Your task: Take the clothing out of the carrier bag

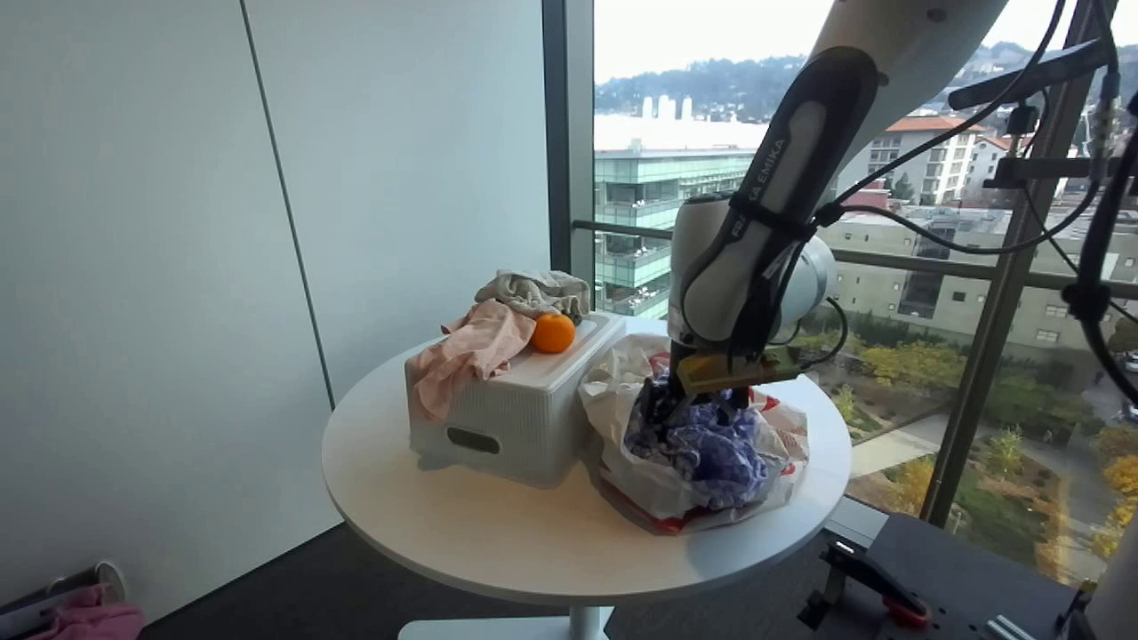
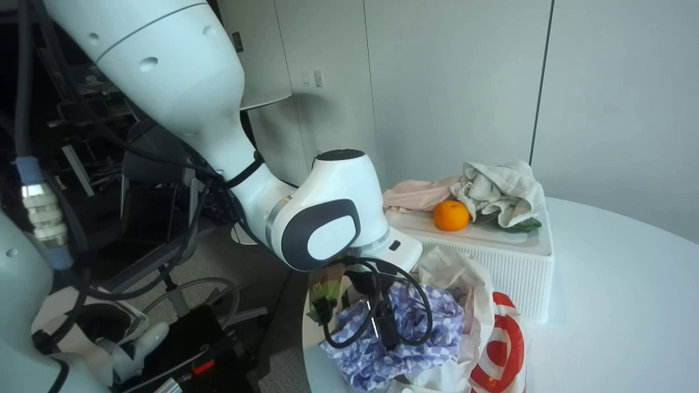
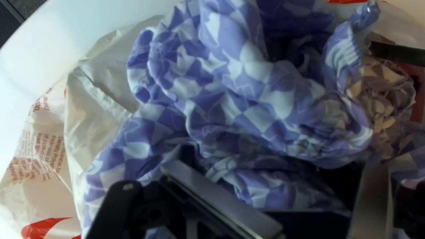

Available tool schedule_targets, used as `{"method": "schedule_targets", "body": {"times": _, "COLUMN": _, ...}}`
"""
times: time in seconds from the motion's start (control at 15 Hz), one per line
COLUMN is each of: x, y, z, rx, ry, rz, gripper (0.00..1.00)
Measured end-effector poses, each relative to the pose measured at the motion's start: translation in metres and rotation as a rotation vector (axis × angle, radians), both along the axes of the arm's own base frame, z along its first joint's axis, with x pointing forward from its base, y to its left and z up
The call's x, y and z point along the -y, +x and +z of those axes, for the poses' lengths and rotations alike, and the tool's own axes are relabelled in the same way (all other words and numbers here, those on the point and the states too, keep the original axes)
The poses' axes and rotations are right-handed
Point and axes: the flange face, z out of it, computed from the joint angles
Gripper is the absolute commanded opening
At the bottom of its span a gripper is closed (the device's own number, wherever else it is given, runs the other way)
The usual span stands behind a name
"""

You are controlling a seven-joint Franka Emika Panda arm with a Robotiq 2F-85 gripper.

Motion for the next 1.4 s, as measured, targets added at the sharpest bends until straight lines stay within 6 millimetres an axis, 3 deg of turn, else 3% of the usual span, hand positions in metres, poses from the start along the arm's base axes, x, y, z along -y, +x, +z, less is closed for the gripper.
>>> {"method": "schedule_targets", "body": {"times": 0.2, "x": -0.003, "y": 0.001, "z": -0.002, "rx": 0.020, "ry": 0.001, "rz": 0.018, "gripper": 0.44}}
{"method": "schedule_targets", "body": {"times": 0.6, "x": -0.005, "y": 0.000, "z": 0.009, "rx": 0.035, "ry": 0.003, "rz": 0.024, "gripper": 0.01}}
{"method": "schedule_targets", "body": {"times": 0.93, "x": 0.002, "y": 0.002, "z": 0.021, "rx": -0.033, "ry": -0.021, "rz": -0.012, "gripper": 0.02}}
{"method": "schedule_targets", "body": {"times": 1.07, "x": 0.001, "y": 0.010, "z": 0.036, "rx": -0.036, "ry": -0.050, "rz": -0.018, "gripper": 0.02}}
{"method": "schedule_targets", "body": {"times": 1.2, "x": -0.005, "y": 0.027, "z": 0.067, "rx": 0.011, "ry": -0.085, "rz": -0.020, "gripper": 0.02}}
{"method": "schedule_targets", "body": {"times": 1.4, "x": -0.023, "y": 0.054, "z": 0.138, "rx": 0.150, "ry": -0.160, "rz": -0.006, "gripper": 0.02}}
